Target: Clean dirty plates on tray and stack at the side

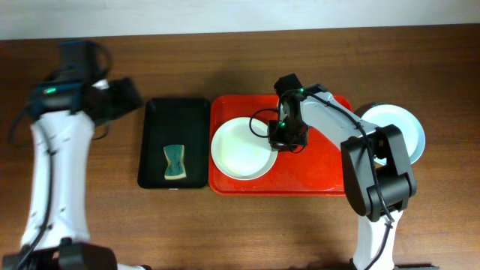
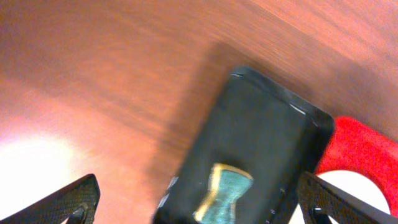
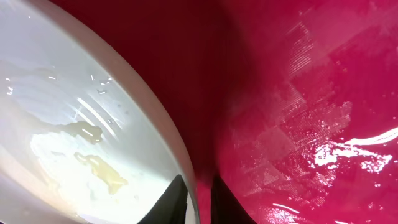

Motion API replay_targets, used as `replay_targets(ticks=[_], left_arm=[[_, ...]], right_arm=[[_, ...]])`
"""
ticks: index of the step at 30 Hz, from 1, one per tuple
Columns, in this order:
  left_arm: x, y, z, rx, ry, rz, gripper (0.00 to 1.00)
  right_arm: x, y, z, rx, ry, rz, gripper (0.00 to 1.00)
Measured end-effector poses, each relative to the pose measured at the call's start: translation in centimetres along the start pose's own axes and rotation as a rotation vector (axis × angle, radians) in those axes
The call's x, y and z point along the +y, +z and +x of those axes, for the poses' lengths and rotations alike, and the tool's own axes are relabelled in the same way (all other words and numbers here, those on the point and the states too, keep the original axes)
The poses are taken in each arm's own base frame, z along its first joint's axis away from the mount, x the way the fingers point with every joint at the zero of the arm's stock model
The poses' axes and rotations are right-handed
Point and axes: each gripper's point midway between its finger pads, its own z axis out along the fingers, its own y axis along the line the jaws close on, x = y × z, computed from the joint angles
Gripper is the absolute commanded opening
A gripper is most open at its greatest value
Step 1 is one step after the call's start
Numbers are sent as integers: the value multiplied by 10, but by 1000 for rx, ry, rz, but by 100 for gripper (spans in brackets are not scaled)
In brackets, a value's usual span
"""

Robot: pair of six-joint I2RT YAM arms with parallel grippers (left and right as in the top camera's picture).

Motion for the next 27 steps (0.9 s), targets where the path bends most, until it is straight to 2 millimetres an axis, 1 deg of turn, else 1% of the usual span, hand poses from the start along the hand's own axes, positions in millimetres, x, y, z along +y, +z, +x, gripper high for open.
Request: replay_targets(ticks=[1, 2, 4, 5, 8, 13, 15, 18, 20, 22, 25, 27], left_arm=[[14, -2, 0, 10, -34, -20, 100], [28, -2, 2, 29, -71, -44, 99], [45, 0, 4, 53, -109, -70, 99], [49, 0, 4, 55, -123, -76, 99], [58, -1, 2, 52, -145, -85, 99], [58, -1, 2, 52, -149, -85, 99], [58, -1, 2, 52, -150, -85, 99], [58, -1, 2, 51, -150, -85, 99], [58, -1, 2, 52, -150, -85, 99], [58, -1, 2, 52, -150, -85, 99], [58, -1, 2, 52, -150, -85, 99], [58, -1, 2, 52, -150, -85, 99]], right_arm=[[0, 0, -1, -4, -1, 0, 15], [0, 0, -2, -10, -3, 0, 9], [1, 0, -5, -20, -3, -4, 4], [2, 0, -5, -22, -6, -5, 4], [2, 0, -6, -25, -14, -6, 4], [1, -1, -7, -23, -9, -15, 4], [1, -4, -9, -18, 3, -68, 4], [-4, -20, -15, -14, 43, -167, 4], [-12, -38, -18, -33, 77, -198, 4], [-17, -58, -22, -70, 88, -205, 4], [-12, -81, -24, -117, 72, -199, 4], [-7, -91, -28, -146, 57, -194, 4]])
